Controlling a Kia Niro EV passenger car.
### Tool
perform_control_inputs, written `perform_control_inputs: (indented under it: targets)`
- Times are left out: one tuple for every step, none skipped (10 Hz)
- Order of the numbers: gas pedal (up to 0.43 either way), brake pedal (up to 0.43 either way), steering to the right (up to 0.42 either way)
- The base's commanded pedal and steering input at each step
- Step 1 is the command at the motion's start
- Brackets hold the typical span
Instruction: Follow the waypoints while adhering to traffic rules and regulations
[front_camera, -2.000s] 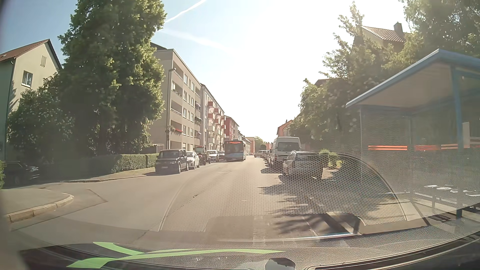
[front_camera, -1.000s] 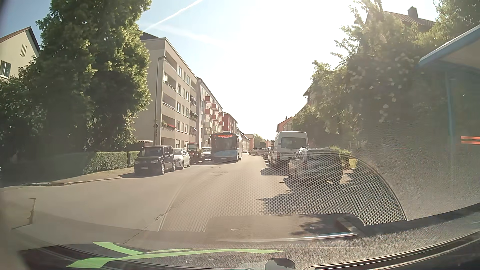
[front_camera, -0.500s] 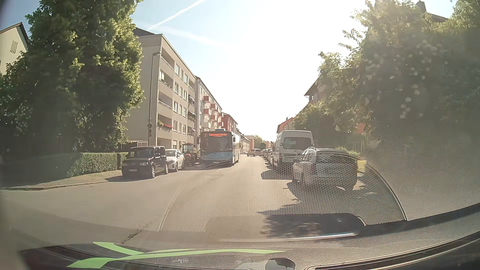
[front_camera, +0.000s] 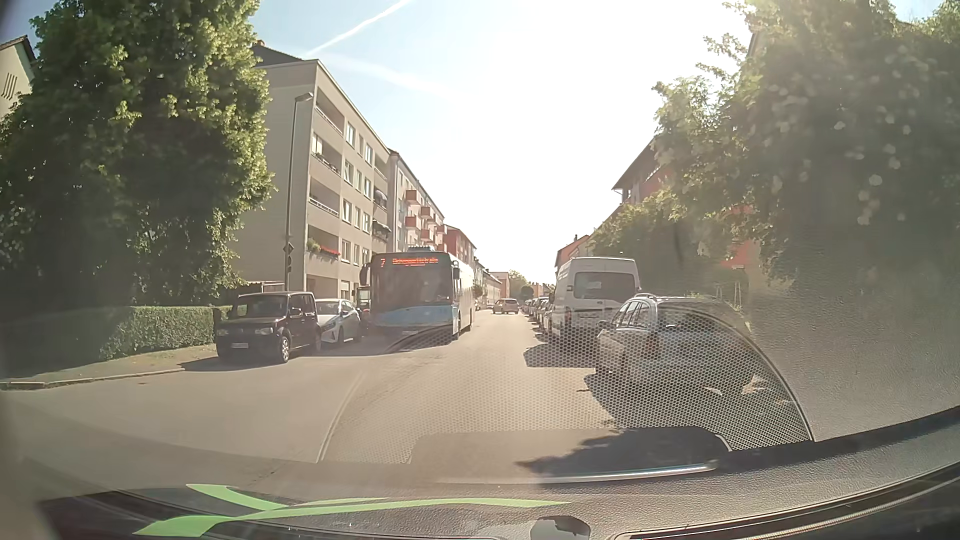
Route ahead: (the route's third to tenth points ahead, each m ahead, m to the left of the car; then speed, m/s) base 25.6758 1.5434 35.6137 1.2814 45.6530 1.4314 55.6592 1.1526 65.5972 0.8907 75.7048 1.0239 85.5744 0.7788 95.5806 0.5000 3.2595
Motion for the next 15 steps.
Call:
perform_control_inputs:
  targets:
    - [0.0,0.0,-0.005]
    - [0.0,0.0,-0.005]
    - [0.0,0.0,-0.005]
    - [0.0,0.0,-0.005]
    - [0.008,0.0,-0.005]
    - [0.02,0.0,-0.005]
    - [0.028,0.0,-0.005]
    - [0.028,0.0,-0.004]
    - [0.039,0.0,-0.005]
    - [0.047,0.0,-0.005]
    - [0.047,0.0,-0.005]
    - [0.047,0.0,-0.004]
    - [0.039,0.0,0.003]
    - [0.028,0.0,0.02]
    - [0.028,0.0,0.034]
